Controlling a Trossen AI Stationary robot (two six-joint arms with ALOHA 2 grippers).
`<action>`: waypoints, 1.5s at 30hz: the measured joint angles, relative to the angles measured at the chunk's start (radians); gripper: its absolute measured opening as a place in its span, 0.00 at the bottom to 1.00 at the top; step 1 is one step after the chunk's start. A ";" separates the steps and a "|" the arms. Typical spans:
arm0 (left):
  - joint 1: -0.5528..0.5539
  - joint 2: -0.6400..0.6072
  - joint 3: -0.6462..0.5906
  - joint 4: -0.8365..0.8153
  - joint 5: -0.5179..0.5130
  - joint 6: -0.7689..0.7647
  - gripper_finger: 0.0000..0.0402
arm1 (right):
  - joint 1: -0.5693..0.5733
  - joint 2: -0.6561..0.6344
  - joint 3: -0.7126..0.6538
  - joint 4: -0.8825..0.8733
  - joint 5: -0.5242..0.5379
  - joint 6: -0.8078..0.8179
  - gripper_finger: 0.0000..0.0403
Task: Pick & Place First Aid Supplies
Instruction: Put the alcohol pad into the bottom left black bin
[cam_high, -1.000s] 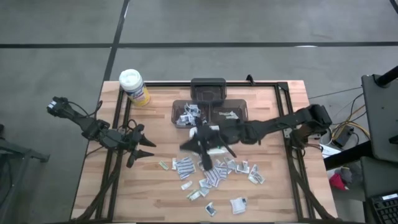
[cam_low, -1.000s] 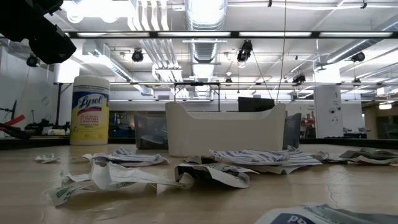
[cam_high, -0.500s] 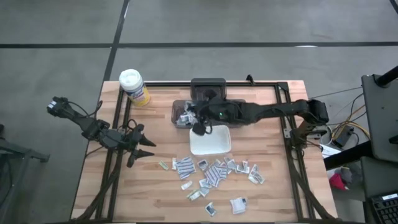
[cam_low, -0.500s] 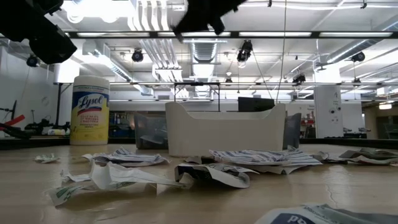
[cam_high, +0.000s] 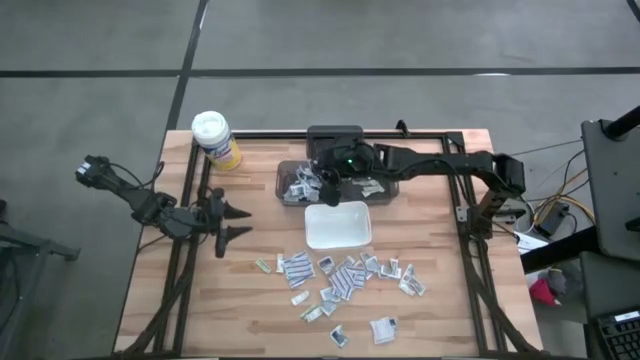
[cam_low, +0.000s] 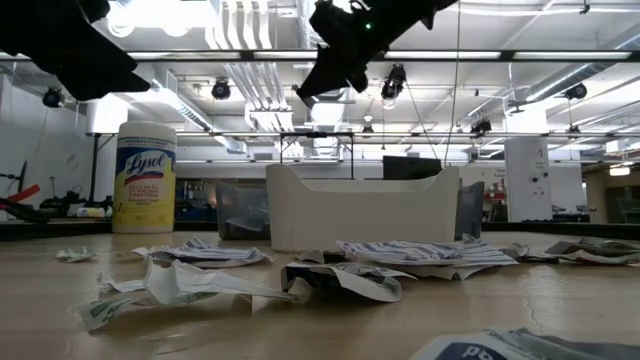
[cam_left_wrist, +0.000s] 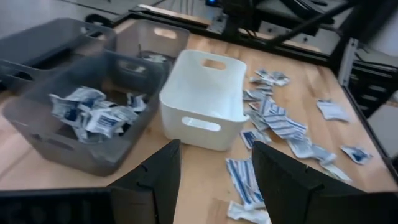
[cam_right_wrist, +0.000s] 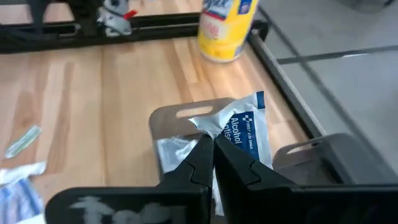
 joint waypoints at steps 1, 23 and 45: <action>0.000 0.000 0.000 0.000 -0.010 0.000 0.47 | -0.004 0.009 -0.001 0.000 -0.011 -0.001 0.02; 0.000 0.002 0.000 0.000 -0.068 -0.012 0.47 | -0.063 0.320 0.112 -0.164 -0.128 -0.070 0.02; 0.000 0.002 0.000 -0.001 -0.067 -0.011 0.47 | -0.086 0.330 0.143 -0.258 -0.166 -0.062 0.11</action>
